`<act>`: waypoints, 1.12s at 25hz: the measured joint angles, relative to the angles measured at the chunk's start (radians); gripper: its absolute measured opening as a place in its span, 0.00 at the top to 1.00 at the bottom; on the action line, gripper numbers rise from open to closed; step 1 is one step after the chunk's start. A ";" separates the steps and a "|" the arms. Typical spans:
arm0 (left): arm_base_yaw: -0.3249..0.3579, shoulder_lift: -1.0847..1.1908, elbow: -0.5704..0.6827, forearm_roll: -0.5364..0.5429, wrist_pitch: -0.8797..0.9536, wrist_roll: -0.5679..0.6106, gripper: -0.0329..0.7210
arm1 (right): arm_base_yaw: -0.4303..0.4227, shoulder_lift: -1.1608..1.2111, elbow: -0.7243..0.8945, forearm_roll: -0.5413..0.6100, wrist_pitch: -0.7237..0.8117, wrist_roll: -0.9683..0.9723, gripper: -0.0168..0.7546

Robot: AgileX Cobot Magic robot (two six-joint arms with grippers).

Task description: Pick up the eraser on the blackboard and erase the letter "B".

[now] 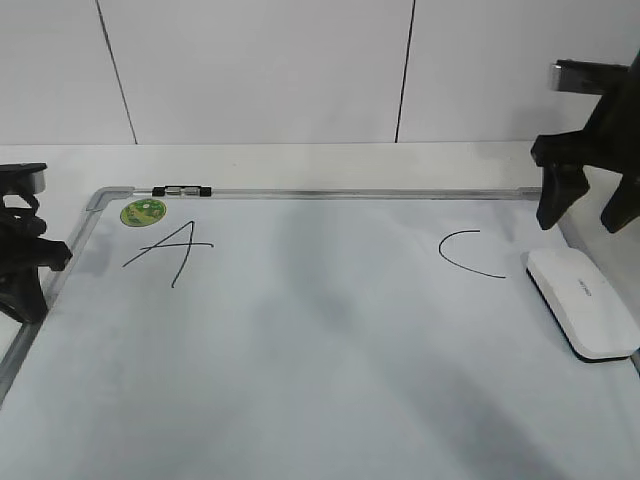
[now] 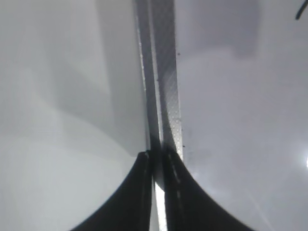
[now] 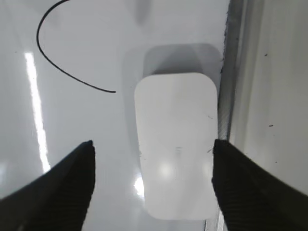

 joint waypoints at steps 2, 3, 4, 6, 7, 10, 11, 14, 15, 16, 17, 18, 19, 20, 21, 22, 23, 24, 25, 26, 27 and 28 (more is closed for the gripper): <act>0.000 0.000 0.000 -0.002 0.000 0.003 0.90 | 0.000 -0.003 0.000 0.006 0.002 0.000 0.22; 0.000 0.000 0.000 -0.004 0.000 0.011 0.87 | 0.000 -0.006 0.000 0.006 0.002 0.000 0.23; 0.000 0.000 0.000 -0.004 0.001 0.019 0.83 | 0.000 -0.011 0.000 0.008 0.002 0.000 0.23; 0.000 0.002 0.000 -0.004 0.009 0.022 0.71 | 0.000 -0.028 0.000 0.010 0.002 0.000 0.23; 0.000 0.001 0.000 -0.008 0.016 0.025 0.66 | 0.000 -0.031 0.000 0.010 0.002 0.000 0.23; 0.000 0.001 0.000 -0.013 0.031 0.025 0.54 | 0.000 -0.064 0.000 0.022 0.003 0.000 0.23; 0.000 0.001 0.000 -0.013 0.031 0.025 0.53 | 0.000 -0.070 0.000 0.026 0.003 0.000 0.23; 0.000 -0.030 0.000 -0.013 0.050 0.025 0.51 | 0.000 -0.114 0.000 0.036 0.005 0.000 0.23; 0.000 -0.047 0.000 -0.013 0.064 0.025 0.51 | 0.000 -0.132 0.000 0.039 0.005 0.000 0.23; 0.000 -0.068 0.000 -0.013 0.080 0.025 0.51 | 0.000 -0.150 0.000 0.039 0.007 0.000 0.23; 0.000 -0.091 0.000 -0.013 0.103 0.025 0.51 | 0.000 -0.170 0.000 0.039 0.007 0.000 0.23; 0.000 -0.112 0.000 -0.013 0.129 0.025 0.51 | 0.000 -0.192 0.000 0.039 0.007 0.000 0.23; 0.000 -0.137 0.000 -0.009 0.151 0.019 0.51 | 0.000 -0.213 0.000 0.039 0.009 0.000 0.23; 0.000 -0.164 0.000 -0.007 0.180 0.011 0.51 | 0.000 -0.240 0.000 0.039 0.009 0.000 0.23; 0.000 -0.192 0.000 -0.005 0.210 0.008 0.51 | 0.000 -0.264 0.000 0.039 0.009 0.000 0.23; 0.000 -0.215 0.000 -0.003 0.242 0.003 0.51 | 0.000 -0.284 0.002 0.039 0.010 0.000 0.23; 0.000 -0.244 0.000 -0.003 0.272 0.000 0.51 | 0.000 -0.328 0.007 0.039 0.013 0.000 0.24; 0.000 -0.274 0.000 -0.001 0.306 -0.002 0.51 | 0.000 -0.339 0.012 0.039 0.014 0.000 0.24; 0.000 -0.301 0.002 -0.001 0.331 -0.002 0.51 | 0.000 -0.399 0.035 0.041 0.014 0.000 0.24; 0.000 -0.334 0.002 0.001 0.343 -0.004 0.51 | 0.000 -0.432 0.052 0.046 0.017 0.000 0.24; 0.000 -0.370 0.002 0.001 0.350 -0.004 0.51 | 0.000 -0.473 0.077 0.050 0.017 0.000 0.24; 0.000 -0.409 0.002 0.001 0.355 -0.005 0.51 | 0.000 -0.516 0.106 0.060 0.021 0.000 0.24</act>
